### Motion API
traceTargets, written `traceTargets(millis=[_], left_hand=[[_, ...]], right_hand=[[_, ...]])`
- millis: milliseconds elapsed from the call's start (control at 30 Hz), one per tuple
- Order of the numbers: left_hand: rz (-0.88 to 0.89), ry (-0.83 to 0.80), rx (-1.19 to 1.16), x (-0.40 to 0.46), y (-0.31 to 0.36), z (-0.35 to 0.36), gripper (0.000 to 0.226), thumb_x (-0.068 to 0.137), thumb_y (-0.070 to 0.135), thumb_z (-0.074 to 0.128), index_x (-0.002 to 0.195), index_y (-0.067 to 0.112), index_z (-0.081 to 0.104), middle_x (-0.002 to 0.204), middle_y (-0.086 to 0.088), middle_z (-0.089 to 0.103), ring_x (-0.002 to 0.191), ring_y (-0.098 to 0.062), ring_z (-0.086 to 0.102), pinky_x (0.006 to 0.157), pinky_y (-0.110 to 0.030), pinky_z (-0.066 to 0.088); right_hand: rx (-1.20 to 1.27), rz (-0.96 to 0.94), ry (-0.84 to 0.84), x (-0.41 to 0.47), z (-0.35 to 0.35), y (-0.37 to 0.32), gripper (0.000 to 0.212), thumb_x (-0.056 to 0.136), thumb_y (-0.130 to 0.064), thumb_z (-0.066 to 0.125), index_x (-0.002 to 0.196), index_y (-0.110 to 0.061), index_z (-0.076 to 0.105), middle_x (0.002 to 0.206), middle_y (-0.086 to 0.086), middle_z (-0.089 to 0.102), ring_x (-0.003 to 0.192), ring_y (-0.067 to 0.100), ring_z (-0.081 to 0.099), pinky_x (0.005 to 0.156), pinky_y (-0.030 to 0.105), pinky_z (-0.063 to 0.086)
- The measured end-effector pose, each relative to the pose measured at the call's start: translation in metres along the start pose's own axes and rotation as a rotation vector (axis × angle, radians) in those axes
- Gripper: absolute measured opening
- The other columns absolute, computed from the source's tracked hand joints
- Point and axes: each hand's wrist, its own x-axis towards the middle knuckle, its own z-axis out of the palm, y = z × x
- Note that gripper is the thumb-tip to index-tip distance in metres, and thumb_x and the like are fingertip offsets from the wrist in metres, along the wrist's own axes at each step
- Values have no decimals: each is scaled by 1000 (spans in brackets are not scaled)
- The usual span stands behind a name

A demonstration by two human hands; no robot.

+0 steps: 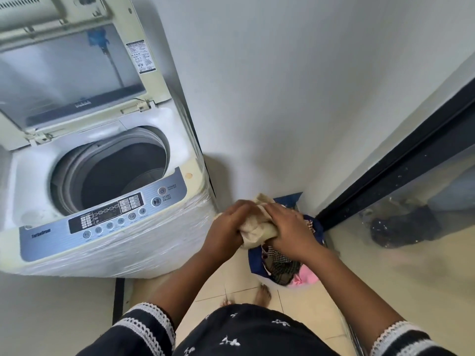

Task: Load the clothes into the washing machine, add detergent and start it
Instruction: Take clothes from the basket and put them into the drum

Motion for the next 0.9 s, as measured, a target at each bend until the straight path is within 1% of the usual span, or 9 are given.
traceTargets(millis=[100, 200, 267, 333, 433, 567, 700, 800, 900], left_hand=[[-318, 134, -94, 4, -2, -7, 79, 79, 12, 76, 139, 37, 31, 141, 5, 38, 128, -8, 41, 90, -17, 44], [-454, -44, -206, 1, -8, -21, 89, 82, 24, 78, 150, 32, 21, 152, 2, 30, 136, -4, 30, 101, -10, 33], [-472, -179, -337, -4, -1, -32, 94, 80, 29, 79, 151, 38, 17, 152, 13, 28, 129, 15, 32, 90, 6, 29], [-477, -250, -410, -8, 8, -36, 99, 77, 41, 79, 150, 46, 12, 146, 27, 24, 120, 30, 29, 93, 2, 29], [-618, -257, -717, -4, 28, -33, 95, 77, 57, 70, 149, 48, 9, 145, 24, 33, 129, 5, 42, 104, -27, 40], [-764, -111, -1079, 16, 33, -30, 67, 79, 57, 68, 137, 35, 43, 131, 2, 63, 117, -21, 63, 93, -49, 54], [-843, 11, -1075, 22, 22, -29, 43, 87, 30, 71, 125, 14, 61, 119, -15, 69, 109, -29, 67, 91, -45, 53], [-889, 217, -1023, 19, 7, -30, 42, 78, 13, 74, 118, 3, 64, 113, -24, 69, 106, -39, 66, 91, -47, 53], [-867, 252, -998, 18, 4, -33, 36, 83, 3, 69, 118, 3, 63, 111, -19, 71, 105, -37, 67, 96, -47, 52]], right_hand=[[53, -2, 151, 1, 0, 6, 65, 82, -20, 63, 144, -22, 43, 144, 1, 52, 127, 26, 52, 101, 39, 43], [81, 42, 228, 0, -2, 9, 61, 86, -16, 61, 145, -20, 43, 142, 2, 53, 124, 28, 55, 96, 38, 47], [52, 81, 254, 0, -2, 10, 60, 87, -18, 63, 144, -17, 43, 142, 5, 52, 122, 30, 56, 93, 41, 49], [-54, 94, 293, 2, -3, 7, 60, 83, -17, 68, 139, -15, 46, 140, 8, 53, 114, 34, 60, 83, 43, 54], [-196, -29, 445, 8, -1, -8, 57, 67, -5, 76, 119, -14, 54, 120, 11, 60, 98, 34, 64, 71, 38, 55], [-141, -240, 550, 10, 5, -33, 47, 71, -2, 72, 113, -11, 54, 119, 14, 57, 104, 30, 58, 83, 35, 53], [110, -354, 304, 17, -2, -28, 52, 75, -14, 72, 121, -19, 49, 136, 0, 42, 120, 18, 49, 96, 34, 50], [581, -282, 43, 18, -11, -22, 64, 76, -26, 76, 130, -32, 42, 148, -11, 29, 139, 10, 35, 109, 34, 42], [639, -124, 110, 24, -10, -15, 88, 74, -56, 76, 146, -40, 29, 157, -12, 24, 149, 12, 19, 120, 39, 25]])
